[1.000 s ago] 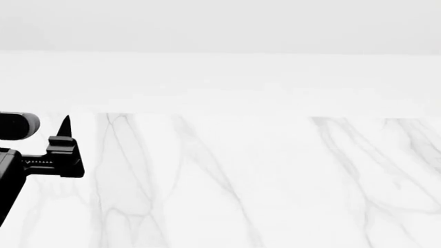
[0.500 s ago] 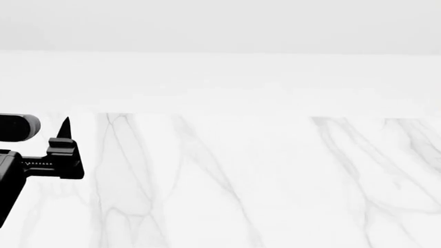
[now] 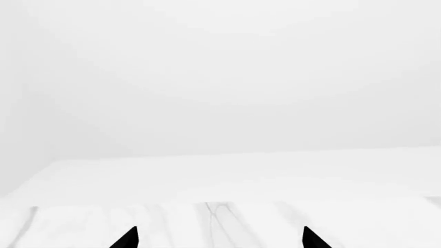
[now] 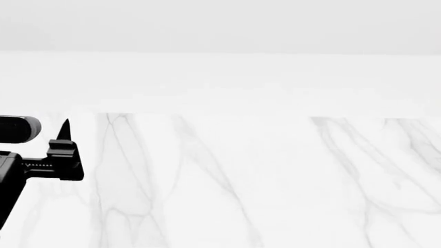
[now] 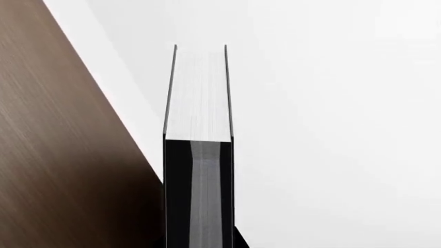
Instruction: Pick up the book on the left and place it on top of the shelf.
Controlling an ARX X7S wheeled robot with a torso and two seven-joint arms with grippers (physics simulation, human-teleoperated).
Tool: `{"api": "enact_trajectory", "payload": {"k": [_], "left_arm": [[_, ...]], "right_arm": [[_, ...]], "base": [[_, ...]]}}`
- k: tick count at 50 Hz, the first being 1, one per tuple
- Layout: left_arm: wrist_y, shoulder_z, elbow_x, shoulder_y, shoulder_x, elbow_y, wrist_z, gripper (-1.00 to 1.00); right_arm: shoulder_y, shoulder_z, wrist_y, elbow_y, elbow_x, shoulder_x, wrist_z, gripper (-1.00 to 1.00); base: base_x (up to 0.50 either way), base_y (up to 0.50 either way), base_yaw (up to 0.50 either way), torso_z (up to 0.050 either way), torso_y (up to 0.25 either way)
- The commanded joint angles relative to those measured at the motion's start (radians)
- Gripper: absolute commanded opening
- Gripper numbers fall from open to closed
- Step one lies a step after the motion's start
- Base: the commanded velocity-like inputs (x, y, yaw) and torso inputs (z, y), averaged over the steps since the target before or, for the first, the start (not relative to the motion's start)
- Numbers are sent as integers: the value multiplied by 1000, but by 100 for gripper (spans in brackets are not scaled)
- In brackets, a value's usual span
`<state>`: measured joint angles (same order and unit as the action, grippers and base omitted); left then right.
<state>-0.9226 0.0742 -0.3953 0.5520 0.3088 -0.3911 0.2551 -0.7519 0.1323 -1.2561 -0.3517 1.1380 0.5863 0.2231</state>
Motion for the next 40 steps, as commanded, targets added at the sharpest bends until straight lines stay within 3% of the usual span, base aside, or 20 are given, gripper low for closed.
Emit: {"api": "enact_trajectory", "payload": {"k": [1, 24, 40], "left_arm": [[1, -23, 13, 3, -18, 2, -19, 100], [9, -12, 10, 1, -13, 11, -14, 100], [9, -2, 7, 5, -15, 15, -8, 100]], "right_arm": [[-20, -18, 21, -93, -143, -71, 2, 100], [-56, -54, 64, -113, -141, -91, -11, 100], [-136, -269, 185, -66, -111, -190, 111, 100]], "base": [[16, -4, 6, 0, 0], [0, 0, 0, 0, 0], [0, 0, 0, 0, 0]]}}
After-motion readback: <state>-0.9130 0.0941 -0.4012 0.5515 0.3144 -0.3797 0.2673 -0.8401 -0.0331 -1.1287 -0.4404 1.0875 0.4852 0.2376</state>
